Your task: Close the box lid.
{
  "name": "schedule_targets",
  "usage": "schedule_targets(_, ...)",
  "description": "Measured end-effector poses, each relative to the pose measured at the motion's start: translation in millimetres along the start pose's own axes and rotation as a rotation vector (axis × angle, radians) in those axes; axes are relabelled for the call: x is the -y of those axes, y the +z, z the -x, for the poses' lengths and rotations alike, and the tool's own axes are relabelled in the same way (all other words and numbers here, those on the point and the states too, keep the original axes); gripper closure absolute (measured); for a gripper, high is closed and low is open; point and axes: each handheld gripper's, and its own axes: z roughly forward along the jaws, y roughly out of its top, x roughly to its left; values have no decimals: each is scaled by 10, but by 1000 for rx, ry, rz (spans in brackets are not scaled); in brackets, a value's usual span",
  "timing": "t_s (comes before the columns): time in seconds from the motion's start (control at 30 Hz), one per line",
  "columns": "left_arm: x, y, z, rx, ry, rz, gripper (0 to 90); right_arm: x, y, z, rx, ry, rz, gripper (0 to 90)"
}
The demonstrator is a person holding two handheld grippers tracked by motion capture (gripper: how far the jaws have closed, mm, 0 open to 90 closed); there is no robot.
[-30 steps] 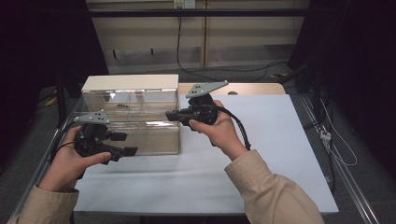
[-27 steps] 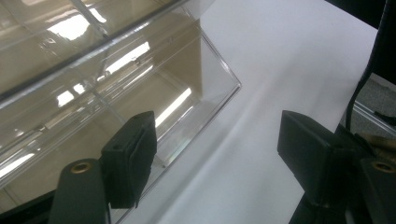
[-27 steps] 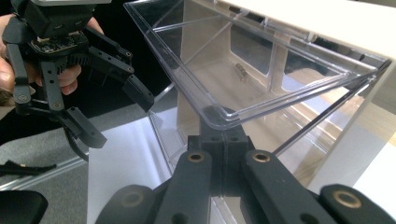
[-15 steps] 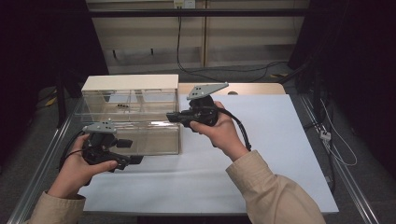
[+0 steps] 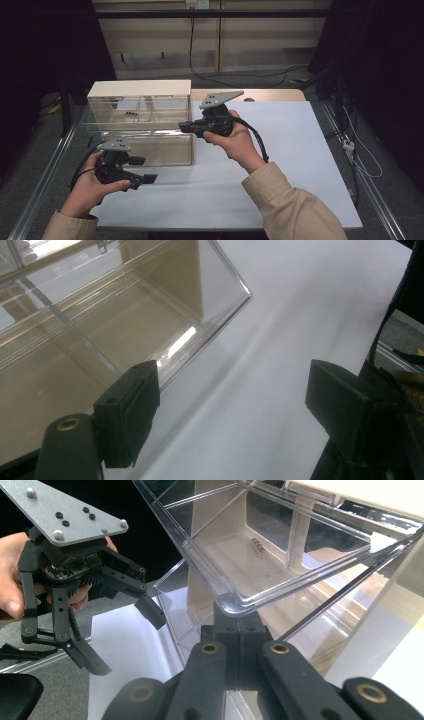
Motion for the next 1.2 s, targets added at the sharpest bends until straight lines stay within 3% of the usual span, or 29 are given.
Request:
schedule_targets(0.13,43,5,-8,-18,3,-3,215,25,18,-10,-5,-1,-4,900)
schedule_targets(0.23,65,18,-21,-3,1,0,212,50,25,-4,-6,3,-2,900)
schedule_targets(0.97,145,99,-27,-5,-7,-2,207,253,80,24,-7,19,-27,900)
schedule_targets(1.2,170,129,-32,0,-7,-4,201,301,53,28,-17,25,-13,900)
